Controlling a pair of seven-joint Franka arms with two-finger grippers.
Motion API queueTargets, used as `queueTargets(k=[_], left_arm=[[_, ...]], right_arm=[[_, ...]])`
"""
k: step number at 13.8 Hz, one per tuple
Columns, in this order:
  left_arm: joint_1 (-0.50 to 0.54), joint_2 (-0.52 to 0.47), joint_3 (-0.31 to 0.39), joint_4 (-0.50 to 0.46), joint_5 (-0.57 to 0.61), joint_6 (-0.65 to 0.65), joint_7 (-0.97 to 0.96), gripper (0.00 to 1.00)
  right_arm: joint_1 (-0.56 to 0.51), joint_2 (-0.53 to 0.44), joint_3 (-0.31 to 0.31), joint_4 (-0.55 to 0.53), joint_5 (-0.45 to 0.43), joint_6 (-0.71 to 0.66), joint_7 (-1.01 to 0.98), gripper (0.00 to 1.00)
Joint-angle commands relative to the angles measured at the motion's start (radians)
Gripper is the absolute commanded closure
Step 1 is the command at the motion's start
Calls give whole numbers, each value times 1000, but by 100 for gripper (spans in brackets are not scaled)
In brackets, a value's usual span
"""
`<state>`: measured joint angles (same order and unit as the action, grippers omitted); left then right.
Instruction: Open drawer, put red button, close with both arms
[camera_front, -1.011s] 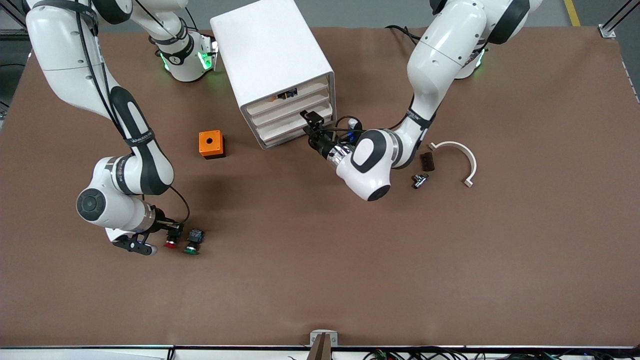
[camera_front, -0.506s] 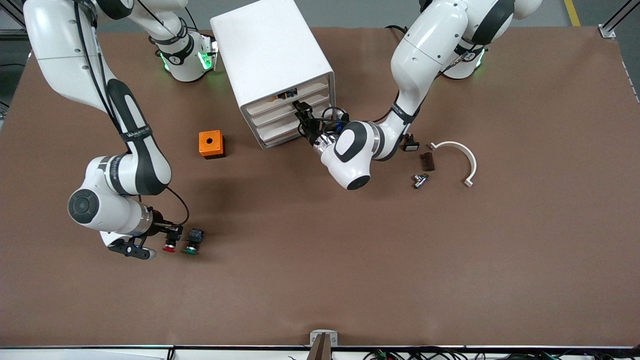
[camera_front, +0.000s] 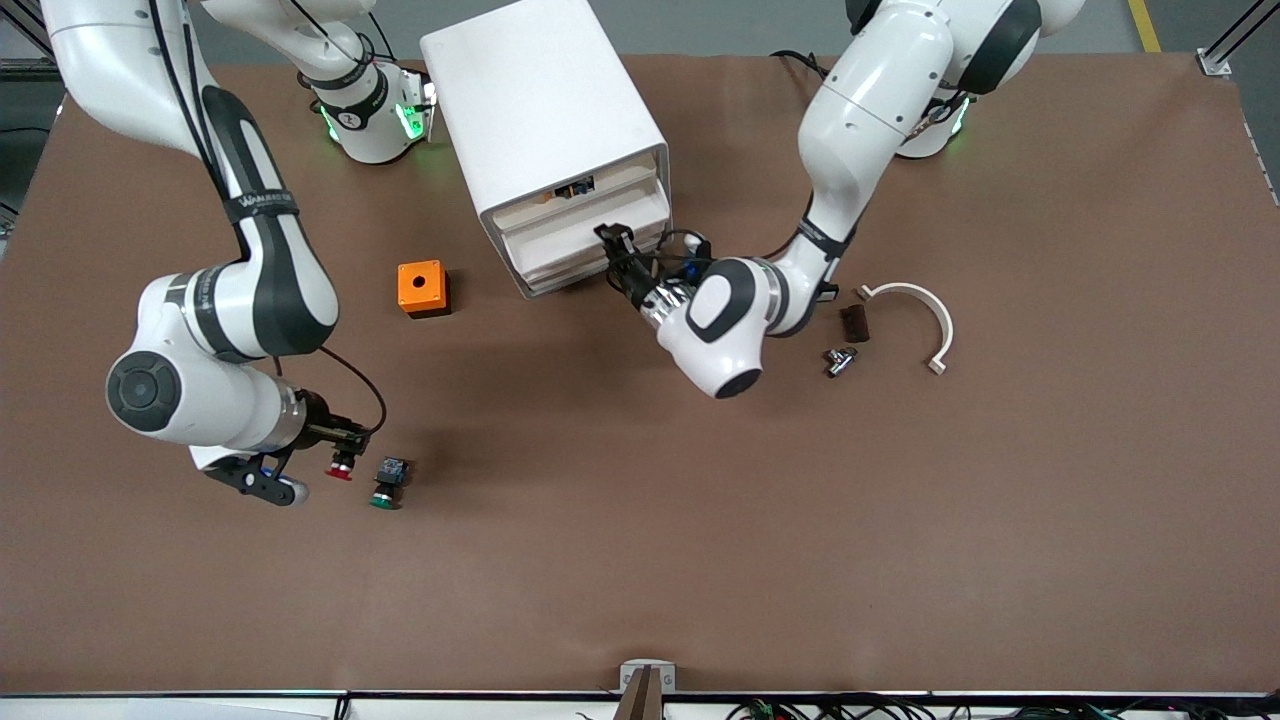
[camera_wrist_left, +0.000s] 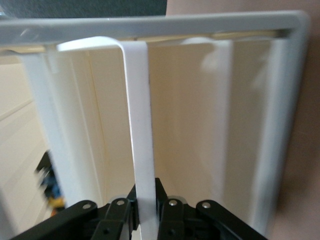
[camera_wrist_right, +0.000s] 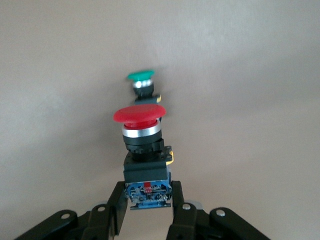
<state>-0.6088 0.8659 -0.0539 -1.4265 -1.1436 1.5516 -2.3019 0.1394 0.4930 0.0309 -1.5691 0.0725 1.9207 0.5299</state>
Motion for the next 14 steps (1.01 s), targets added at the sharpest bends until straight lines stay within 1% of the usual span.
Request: queueTargets(k=[1,3,4,5,6,7,8,9,11,14], left_arm=[[102,7,-4,60,2,-13,8,98],[136,16,-4,84,4,-8,33,95],[139,16,-4,86,4,-4,47,87],[139,16,-4,86,4,-2,71,76],[141,16,-4,83,2,-2,88,61],[144,16,-4,81,1,-2,96,38],[144,16,-4,80,2,-2,98,7],[146,16,-4,80,4,-2,99,1],[149,16,-3,81,7,-2,134,1],[164,5,40,84,7,-2,249,1]], right_arm=[[44,-54,-3,-11,15,-67,137,99],[98,-85,-2,-14,20,-95,261,99],[136,-97,-2,-12,30,-106,345,99],[181,-108,-2,-14,49,-108,433,99],[218,-116,-2,-14,68,-108,511,99],[256,-123,-2,-14,88,-108,592,99],[291,-132,-3,-14,117,-106,666,99],[322,-140,-2,-14,134,-106,732,99],[380,-157,-2,-17,155,-104,859,99],[474,-172,-3,-40,190,-88,1017,99]])
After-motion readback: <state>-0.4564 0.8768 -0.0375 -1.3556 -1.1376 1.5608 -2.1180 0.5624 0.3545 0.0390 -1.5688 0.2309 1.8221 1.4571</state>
